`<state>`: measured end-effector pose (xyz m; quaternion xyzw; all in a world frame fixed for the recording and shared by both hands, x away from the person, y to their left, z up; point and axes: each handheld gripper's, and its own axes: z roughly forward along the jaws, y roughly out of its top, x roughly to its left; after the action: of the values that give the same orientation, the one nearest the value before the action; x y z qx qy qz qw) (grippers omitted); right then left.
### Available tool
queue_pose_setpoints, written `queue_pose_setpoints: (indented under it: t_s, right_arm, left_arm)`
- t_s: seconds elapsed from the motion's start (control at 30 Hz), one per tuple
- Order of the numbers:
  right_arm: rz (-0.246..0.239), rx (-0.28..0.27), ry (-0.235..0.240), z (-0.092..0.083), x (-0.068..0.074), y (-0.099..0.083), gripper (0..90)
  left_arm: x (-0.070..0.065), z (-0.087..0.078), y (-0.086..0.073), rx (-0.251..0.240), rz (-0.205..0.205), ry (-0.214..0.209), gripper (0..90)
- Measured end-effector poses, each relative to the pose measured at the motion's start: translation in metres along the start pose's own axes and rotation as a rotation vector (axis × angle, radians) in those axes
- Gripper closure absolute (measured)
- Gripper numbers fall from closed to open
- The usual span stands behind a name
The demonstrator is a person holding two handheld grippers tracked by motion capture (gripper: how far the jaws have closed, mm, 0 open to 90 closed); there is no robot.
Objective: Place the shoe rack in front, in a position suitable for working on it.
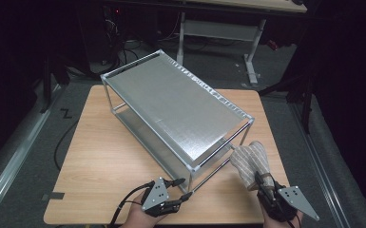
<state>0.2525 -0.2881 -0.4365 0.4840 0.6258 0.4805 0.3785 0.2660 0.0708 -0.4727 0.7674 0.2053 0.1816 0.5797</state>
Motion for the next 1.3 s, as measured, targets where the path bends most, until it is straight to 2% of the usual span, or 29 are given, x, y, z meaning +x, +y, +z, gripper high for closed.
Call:
queue_pose_setpoints:
  t_s: [0.23,0.27,0.4,0.57,0.7,0.77,0.8,0.9,0.93,1.0,1.1,1.17,1.23,1.3]
  right_arm:
    - [-0.003,-0.052,0.0,-0.009,0.002,0.01,66.0]
    - [-0.004,-0.076,0.002,-0.012,0.003,0.015,66.0]
    - [-0.014,-0.113,0.001,-0.015,0.004,0.024,66.0]
    - [-0.011,-0.142,0.015,-0.015,0.006,0.031,66.0]
    - [-0.01,-0.186,0.046,-0.012,0.013,0.043,66.0]
    - [-0.021,-0.191,0.056,-0.012,0.015,0.045,66.0]
    - [-0.021,-0.211,0.077,-0.009,0.021,0.05,65.8]
    - [-0.025,-0.224,0.101,-0.007,0.027,0.054,65.7]
    - [-0.033,-0.231,0.13,-0.004,0.034,0.057,65.7]
    - [-0.049,-0.239,0.157,0.0,0.042,0.059,65.7]
    - [-0.057,-0.24,0.184,0.003,0.049,0.06,65.7]
    - [-0.062,-0.227,0.22,0.008,0.061,0.059,65.8]
    - [-0.065,-0.225,0.23,0.009,0.063,0.058,65.8]
    - [-0.081,-0.22,0.264,0.011,0.073,0.057,65.8]
  left_arm:
    - [-0.001,0.0,-0.001,0.006,-0.008,0.001,50.9]
    - [0.0,-0.001,-0.002,0.009,-0.005,0.003,50.9]
    - [0.001,-0.005,-0.003,0.005,-0.011,0.013,51.0]
    - [0.002,-0.011,-0.005,0.01,-0.017,0.031,50.9]
    - [0.004,-0.02,-0.008,0.011,-0.02,0.061,50.9]
    - [0.005,-0.022,-0.009,0.012,-0.023,0.07,50.9]
    - [0.006,-0.028,-0.01,0.013,-0.031,0.09,50.9]
    - [0.007,-0.032,-0.012,0.013,-0.036,0.104,50.9]
    - [0.008,-0.036,-0.013,0.017,-0.035,0.12,50.9]
    - [0.009,-0.04,-0.014,0.018,-0.039,0.133,50.9]
    - [0.01,-0.044,-0.015,0.018,-0.046,0.145,50.9]
    - [0.011,-0.046,-0.016,0.019,-0.045,0.153,50.9]
    - [0.011,-0.046,-0.016,0.018,-0.047,0.154,50.9]
    - [0.011,-0.047,-0.017,0.018,-0.05,0.155,50.9]
